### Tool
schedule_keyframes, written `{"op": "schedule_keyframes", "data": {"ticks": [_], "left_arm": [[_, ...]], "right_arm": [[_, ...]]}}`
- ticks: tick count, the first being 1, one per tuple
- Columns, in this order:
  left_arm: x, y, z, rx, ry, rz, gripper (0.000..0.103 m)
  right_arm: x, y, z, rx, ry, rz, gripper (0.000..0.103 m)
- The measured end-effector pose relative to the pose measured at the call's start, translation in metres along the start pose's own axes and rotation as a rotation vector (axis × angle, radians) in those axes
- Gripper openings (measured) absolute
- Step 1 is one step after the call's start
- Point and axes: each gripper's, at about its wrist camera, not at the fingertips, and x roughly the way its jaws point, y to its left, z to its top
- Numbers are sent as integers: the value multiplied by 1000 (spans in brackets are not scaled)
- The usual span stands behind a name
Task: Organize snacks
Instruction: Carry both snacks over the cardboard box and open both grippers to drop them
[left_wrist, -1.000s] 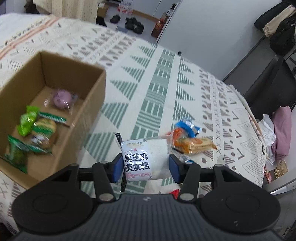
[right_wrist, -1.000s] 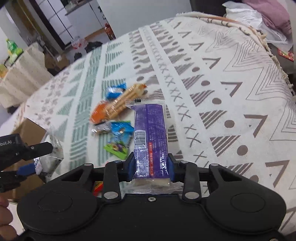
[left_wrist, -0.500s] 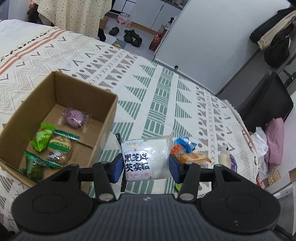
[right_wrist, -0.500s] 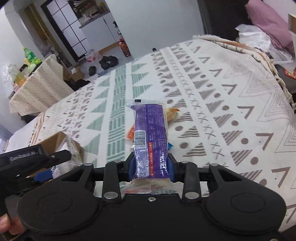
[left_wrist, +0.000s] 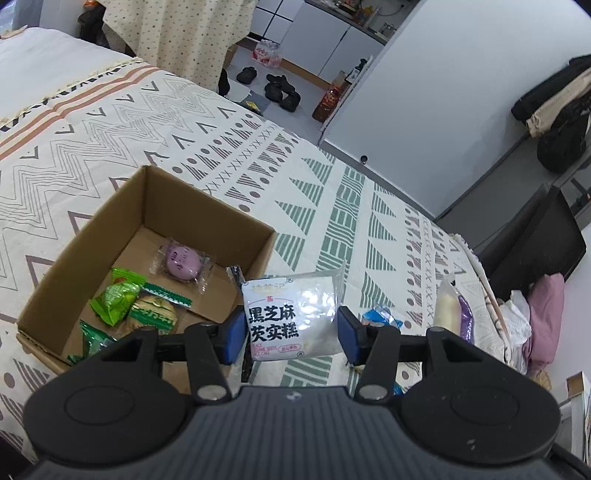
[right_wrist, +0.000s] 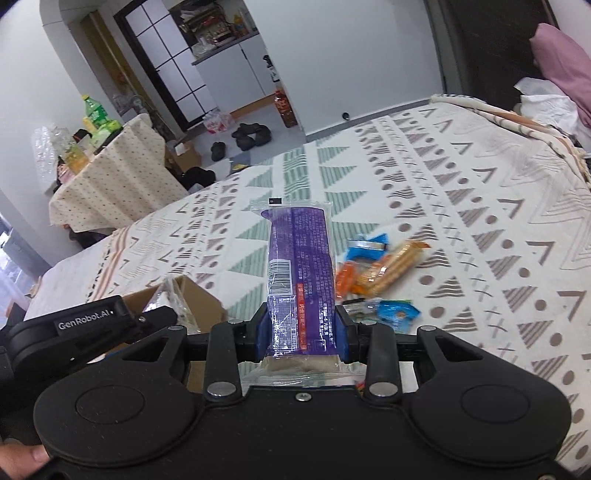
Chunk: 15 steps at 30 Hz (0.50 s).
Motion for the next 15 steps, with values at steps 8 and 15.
{"op": "schedule_keyframes", "data": {"ticks": [8,15], "left_arm": [[-3,22,14,-36,-28,19,51],[2,49,26,-88,-29,49,51]], "right_arm": [[13,29,-2,-23,8,48,34],[28,55,-5,-41,29,103,34]]}}
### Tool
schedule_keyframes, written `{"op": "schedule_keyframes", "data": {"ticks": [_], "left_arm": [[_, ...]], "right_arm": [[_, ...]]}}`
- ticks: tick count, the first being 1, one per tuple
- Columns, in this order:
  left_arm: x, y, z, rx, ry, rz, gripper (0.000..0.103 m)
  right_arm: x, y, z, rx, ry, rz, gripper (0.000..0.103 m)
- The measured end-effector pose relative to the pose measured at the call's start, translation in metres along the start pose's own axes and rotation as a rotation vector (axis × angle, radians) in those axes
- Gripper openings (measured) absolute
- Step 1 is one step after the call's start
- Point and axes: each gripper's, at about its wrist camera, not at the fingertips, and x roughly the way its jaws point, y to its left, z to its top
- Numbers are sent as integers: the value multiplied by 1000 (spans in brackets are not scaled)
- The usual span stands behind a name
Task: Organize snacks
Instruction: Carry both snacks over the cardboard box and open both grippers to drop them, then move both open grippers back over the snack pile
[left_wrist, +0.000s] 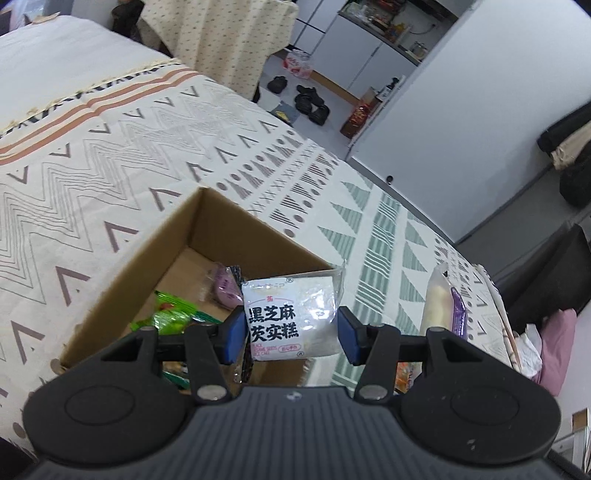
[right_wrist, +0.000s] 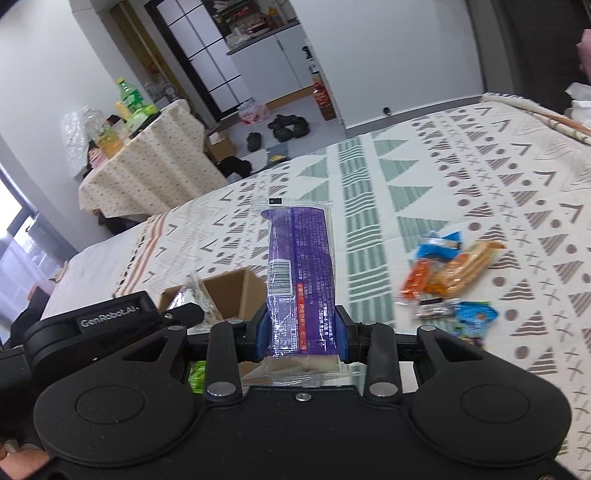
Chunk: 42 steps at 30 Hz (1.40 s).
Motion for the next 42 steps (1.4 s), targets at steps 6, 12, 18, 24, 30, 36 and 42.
{"op": "schedule_keyframes", "data": {"ticks": [6,12,18,24,30,36,42], "left_arm": [[9,24,16,-63,0,36,51],[22,41,21,-116,27,90,52],[25,45,23,-132,18,107,56],[30,43,22,-133,39,121,64],[30,28,14,-87,56,116,78],[26,14,5,-55,61,121,83],[24,-3,-5,-7,62,127,87]], "right_arm": [[19,21,-1,-20,32,42,34],[37,40,-3,-28,66,75,34],[53,51,-10,-32,99,90,34],[60,52,-11,-34,130,97,45],[46,41,-9,-24,96,72,59],[30,18,-12,1,85,24,61],[12,-10,-16,32,69,-27,65]]}}
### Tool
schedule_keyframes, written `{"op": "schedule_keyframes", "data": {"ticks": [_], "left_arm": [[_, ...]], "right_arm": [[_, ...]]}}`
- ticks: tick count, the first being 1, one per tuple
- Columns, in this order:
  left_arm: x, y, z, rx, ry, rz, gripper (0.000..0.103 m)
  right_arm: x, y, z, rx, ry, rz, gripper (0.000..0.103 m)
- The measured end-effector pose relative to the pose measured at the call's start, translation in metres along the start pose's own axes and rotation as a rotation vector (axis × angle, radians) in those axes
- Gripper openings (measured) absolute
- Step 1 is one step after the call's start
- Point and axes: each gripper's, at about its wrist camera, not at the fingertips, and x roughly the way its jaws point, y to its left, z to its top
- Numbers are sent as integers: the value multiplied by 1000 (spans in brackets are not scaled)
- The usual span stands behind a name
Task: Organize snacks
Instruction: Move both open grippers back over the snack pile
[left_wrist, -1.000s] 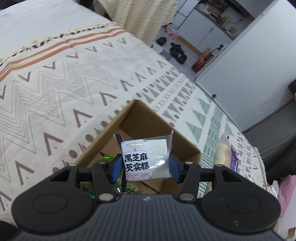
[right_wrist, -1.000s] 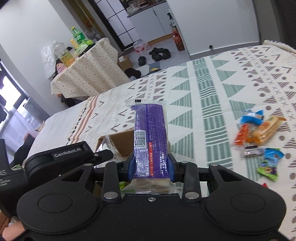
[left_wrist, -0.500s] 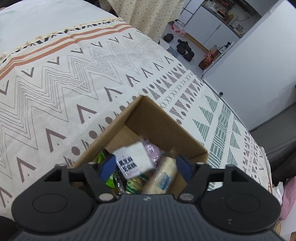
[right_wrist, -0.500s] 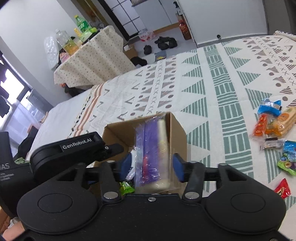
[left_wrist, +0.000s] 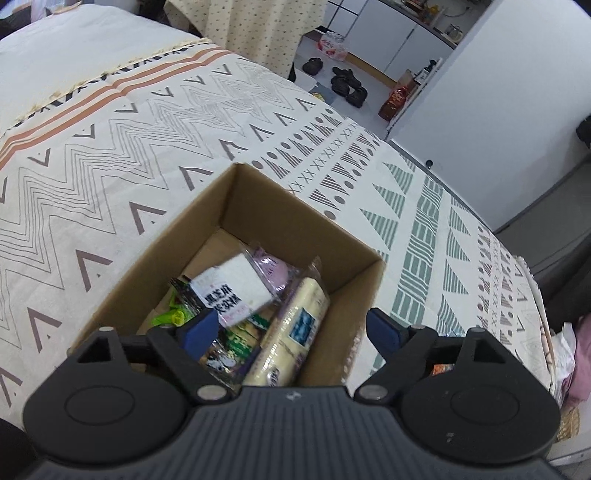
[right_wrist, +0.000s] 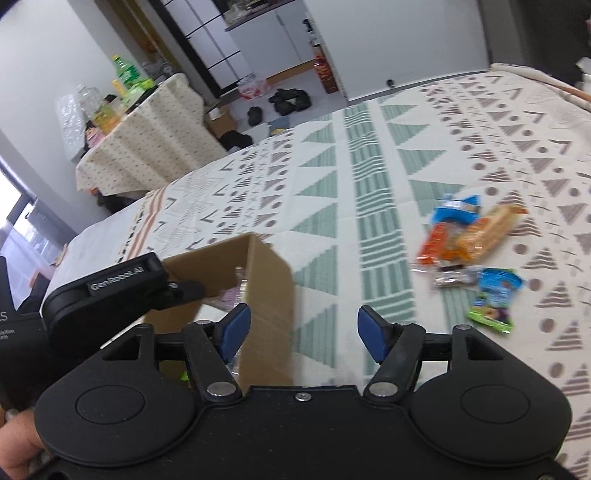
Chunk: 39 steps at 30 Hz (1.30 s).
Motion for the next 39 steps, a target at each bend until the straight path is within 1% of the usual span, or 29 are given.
{"op": "schedule_keyframes", "data": {"ticks": [5,9,15,20,28,31,34,39], "left_arm": [[-5,-13,-11,19,0,-11,90],[-13,-23,-22,21,-20,-21,91],[-15,-41,-39,67,-12,-46,92],[-14,-57,-53,110,3,-71,92],[-9,-83,-78,214,28,-103,92],[-5,-92,-87,265,49,-125,92],[1,-99,-97,291,77,-140,92],[13,-108,-113,345,114,-135,92]], "right_arm": [[-16,-22,-2,21,-15,-28,68],[-29,-39,-4,31,-30,-46,75],[-42,-67,-7,57,-42,-76,79],[-50,-88,-10,80,-52,-98,80],[-60,-121,-13,116,-63,-121,81],[-60,-133,-14,130,-63,-125,81],[-59,-144,-18,149,-59,-122,81],[-56,-160,-25,179,-57,-110,81]]}}
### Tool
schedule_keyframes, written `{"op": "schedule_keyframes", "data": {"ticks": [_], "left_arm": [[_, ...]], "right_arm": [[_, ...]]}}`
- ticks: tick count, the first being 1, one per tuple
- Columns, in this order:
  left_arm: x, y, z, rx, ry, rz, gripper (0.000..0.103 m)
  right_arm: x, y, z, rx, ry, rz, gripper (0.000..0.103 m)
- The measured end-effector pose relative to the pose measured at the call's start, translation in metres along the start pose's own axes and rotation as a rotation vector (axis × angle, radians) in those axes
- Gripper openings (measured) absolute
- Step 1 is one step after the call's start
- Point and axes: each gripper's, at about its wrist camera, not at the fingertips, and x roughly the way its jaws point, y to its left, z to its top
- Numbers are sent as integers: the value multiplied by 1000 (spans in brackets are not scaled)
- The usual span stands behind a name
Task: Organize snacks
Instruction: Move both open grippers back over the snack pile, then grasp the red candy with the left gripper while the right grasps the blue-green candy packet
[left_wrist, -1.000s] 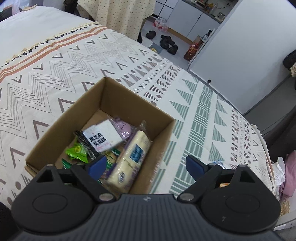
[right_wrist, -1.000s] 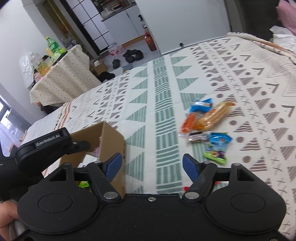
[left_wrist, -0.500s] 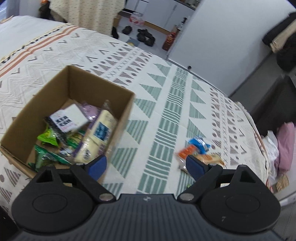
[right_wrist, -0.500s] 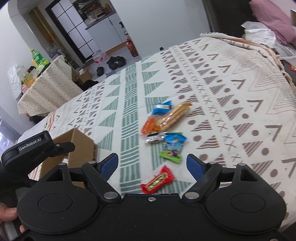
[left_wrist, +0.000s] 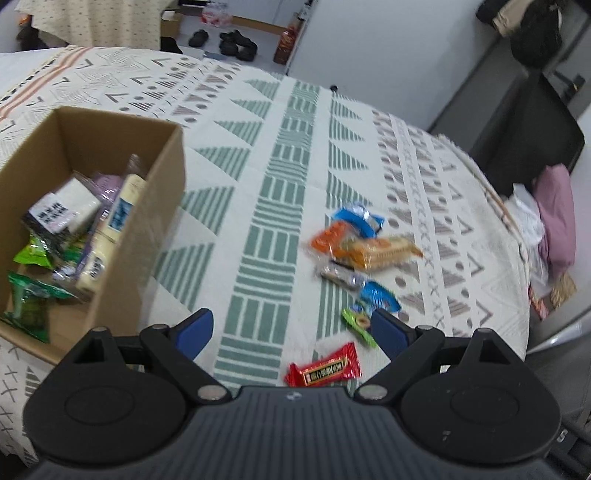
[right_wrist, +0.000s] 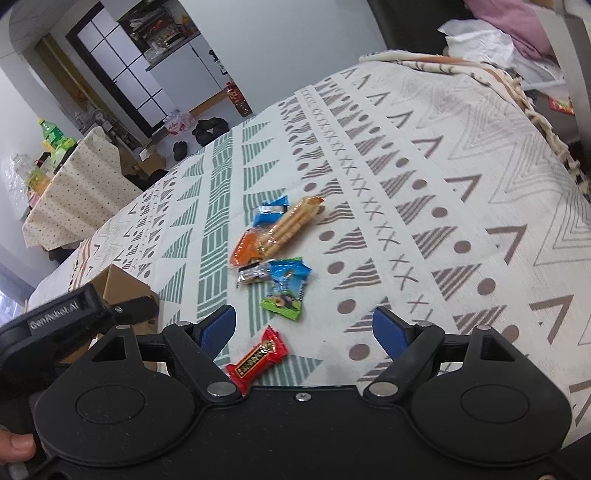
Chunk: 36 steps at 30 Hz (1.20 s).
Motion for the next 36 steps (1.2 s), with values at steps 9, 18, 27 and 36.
{"op": "schedule_keyframes", "data": {"ticks": [9,18,27,36], "left_arm": [[26,-17,-20,84,94,22,90],[58,-26,-35,166,203,124,89],[82,-33,-33,213,205,221,88],[83,-32,-24,193,147,217,63]], "right_arm": [[12,-28,-7,66,14,40,80],[27,-44,-7,130,37,73,80],[41,-53,-7,161,70,102,80],[66,-49,-1,148,93,117,76]]}}
